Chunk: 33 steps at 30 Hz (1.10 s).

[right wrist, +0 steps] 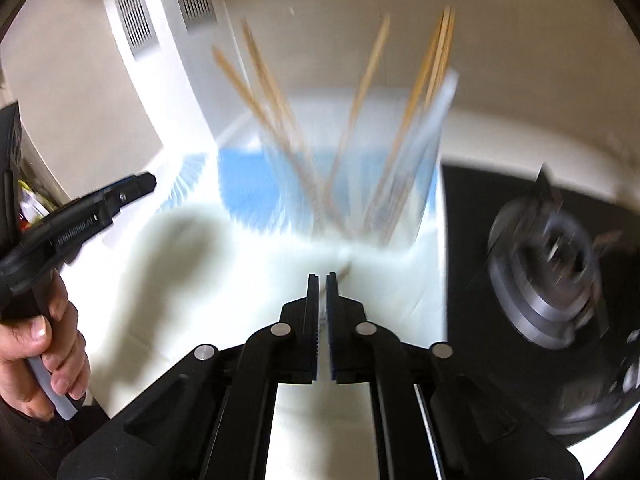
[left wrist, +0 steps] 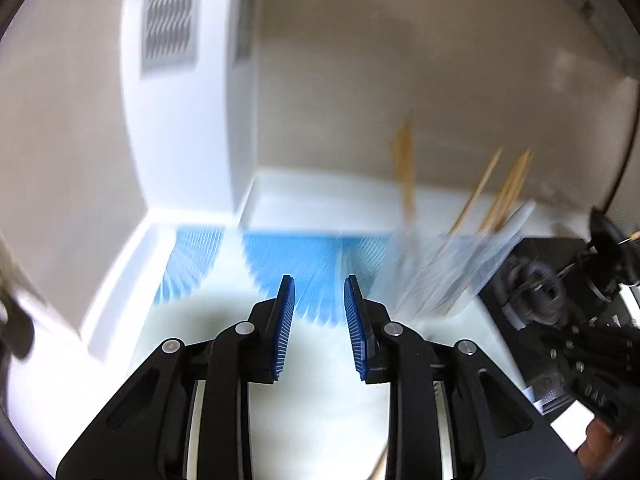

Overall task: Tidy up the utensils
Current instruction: 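Close the right tool on the striped spoon handle while the left tool moves back over the mat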

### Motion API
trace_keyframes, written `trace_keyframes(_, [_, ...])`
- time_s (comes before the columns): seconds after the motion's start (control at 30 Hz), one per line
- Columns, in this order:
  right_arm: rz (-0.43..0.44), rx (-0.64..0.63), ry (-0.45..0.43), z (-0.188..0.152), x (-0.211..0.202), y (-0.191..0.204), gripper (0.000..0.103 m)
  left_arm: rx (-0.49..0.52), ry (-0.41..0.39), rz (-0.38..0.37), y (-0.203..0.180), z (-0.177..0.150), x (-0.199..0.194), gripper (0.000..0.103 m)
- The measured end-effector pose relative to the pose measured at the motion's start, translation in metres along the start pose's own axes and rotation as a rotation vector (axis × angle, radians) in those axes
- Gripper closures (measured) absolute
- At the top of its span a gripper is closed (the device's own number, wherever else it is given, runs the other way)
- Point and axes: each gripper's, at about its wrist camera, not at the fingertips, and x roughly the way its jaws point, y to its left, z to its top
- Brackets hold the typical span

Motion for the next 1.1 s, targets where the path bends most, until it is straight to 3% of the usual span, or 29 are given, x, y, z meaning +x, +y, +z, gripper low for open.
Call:
trace_keyframes(0.1, [-0.007,0.023,0.048,-0.017,0.026,0.001,0.097,0.004,0.064,0.014,0.012,-0.011,0.021,0.079])
trace_keyframes(0.3, [-0.017,0.078,0.078,-0.028,0.052,0.000,0.096,-0.052,0.080,-0.029,0.035,-0.016,0.019,0.079])
trace_keyframes(0.53, [-0.032,0.108,0.117,-0.037,0.077,0.008,0.080,-0.045,0.090,-0.024,0.034,-0.022,0.018,0.079])
trace_keyframes(0.6, [-0.038,0.098,0.123,-0.038,0.079,0.012,0.080,-0.034,0.091,-0.030,0.031,-0.021,0.019,0.079])
trace_keyframes(0.8, [-0.128,-0.007,0.117,-0.042,0.082,0.028,0.082,-0.019,0.090,-0.035,0.026,-0.022,0.018,0.079])
trace_keyframes(0.93, [-0.178,-0.066,0.118,-0.041,0.084,0.036,0.089,-0.020,0.083,-0.022,0.026,-0.023,0.017,0.079])
trace_keyframes(1.1, [-0.156,-0.054,0.123,-0.036,0.080,0.022,0.094,-0.017,0.080,-0.012,0.026,-0.024,0.015,0.079])
